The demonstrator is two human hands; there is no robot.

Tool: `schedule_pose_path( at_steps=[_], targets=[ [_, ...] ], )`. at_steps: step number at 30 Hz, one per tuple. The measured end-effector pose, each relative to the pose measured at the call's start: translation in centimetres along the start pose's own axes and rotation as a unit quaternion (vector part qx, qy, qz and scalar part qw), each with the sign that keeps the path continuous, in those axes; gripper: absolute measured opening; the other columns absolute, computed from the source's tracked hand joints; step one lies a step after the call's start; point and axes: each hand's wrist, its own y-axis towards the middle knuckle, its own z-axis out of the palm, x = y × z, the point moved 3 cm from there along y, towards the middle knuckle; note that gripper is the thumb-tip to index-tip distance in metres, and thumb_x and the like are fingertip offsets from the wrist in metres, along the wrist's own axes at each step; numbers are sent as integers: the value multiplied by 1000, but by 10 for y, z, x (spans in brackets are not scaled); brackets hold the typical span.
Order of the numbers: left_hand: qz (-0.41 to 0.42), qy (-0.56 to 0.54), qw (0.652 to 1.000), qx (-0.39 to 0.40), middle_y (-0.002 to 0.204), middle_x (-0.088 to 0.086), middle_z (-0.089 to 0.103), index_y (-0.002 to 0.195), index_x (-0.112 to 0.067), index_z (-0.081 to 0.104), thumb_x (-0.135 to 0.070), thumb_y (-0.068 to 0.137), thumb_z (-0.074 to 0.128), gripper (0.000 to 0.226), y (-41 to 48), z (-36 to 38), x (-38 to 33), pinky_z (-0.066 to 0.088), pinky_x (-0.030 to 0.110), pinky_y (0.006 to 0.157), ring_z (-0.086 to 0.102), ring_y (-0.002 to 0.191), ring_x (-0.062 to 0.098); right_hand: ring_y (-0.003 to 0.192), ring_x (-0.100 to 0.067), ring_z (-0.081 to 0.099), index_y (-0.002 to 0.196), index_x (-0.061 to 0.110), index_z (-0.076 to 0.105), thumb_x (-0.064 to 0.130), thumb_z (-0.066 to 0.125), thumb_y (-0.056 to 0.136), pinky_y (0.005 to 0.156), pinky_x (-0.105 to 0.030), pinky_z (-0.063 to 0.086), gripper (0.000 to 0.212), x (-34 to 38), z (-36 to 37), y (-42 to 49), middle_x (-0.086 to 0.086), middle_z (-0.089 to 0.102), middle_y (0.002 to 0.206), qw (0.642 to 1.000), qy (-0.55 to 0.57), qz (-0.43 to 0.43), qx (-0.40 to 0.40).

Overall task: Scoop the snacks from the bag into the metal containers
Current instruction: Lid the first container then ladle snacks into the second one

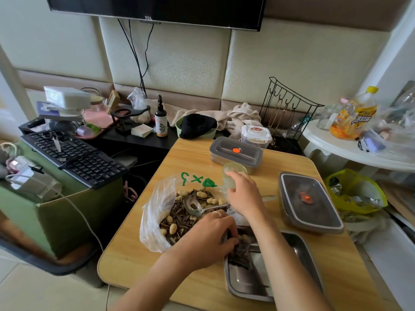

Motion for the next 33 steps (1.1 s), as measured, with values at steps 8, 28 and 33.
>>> schedule_pose_path(
  at_steps=[8,28,33],
  targets=[
    [3,-7,1000,-7,106,-8,56,108,-21,68,-31,99,62,14,2,0,3,42,13,78,50,88,5,138,-23,48,148,24,54,7,51,101,109,-39,46,50,-3,-1,6,-2,53,151,1000,-16,12,-18],
    [-110,-117,976,-146,100,-16,65,109,-21,67,-23,100,62,10,8,-32,27,52,17,83,61,94,-1,70,-5,65,99,18,74,24,68,97,64,-23,54,9,1,-22,-12,7,75,91,949,160,-58,-264],
    [-212,-276,923,-166,110,-10,70,129,-21,60,-36,101,61,32,9,-36,35,60,26,87,69,97,3,75,-18,72,92,27,69,30,74,93,65,-36,59,6,3,-5,-29,8,74,90,948,288,5,-138]
  ],
)
